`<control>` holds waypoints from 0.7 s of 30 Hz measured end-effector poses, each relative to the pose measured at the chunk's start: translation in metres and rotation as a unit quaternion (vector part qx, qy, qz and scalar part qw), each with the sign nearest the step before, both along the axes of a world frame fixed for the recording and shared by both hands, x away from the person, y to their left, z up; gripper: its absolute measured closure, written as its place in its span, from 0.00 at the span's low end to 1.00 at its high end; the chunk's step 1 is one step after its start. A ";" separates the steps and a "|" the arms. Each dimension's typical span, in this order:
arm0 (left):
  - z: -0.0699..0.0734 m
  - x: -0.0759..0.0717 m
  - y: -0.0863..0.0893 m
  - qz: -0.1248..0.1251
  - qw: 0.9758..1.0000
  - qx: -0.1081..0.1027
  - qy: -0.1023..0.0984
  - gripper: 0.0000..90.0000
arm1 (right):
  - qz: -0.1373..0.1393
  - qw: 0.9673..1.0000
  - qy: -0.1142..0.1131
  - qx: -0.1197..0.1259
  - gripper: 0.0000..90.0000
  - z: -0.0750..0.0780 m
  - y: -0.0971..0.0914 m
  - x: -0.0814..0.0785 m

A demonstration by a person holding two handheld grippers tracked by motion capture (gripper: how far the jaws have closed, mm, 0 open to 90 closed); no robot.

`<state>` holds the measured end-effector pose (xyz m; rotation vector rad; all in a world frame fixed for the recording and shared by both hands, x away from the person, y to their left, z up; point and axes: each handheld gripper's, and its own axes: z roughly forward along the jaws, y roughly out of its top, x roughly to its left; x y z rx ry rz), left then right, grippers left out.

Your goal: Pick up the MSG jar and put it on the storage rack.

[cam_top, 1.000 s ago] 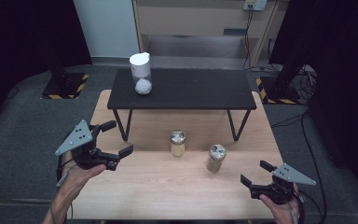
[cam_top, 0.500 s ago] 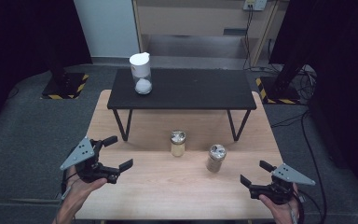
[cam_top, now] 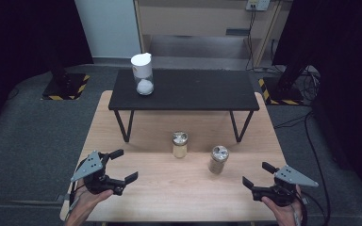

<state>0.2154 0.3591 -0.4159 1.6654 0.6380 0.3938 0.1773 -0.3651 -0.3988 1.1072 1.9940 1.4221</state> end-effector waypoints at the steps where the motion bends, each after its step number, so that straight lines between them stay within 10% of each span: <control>1: -0.002 0.000 0.001 -0.002 1.000 -0.001 0.002 0.02 | 0.000 1.000 0.000 0.000 0.06 0.000 0.000 0.000; 21: -0.020 -0.001 0.017 -0.023 1.000 -0.017 0.003 0.01 | 0.003 1.000 0.001 -0.002 0.06 0.000 0.001 0.001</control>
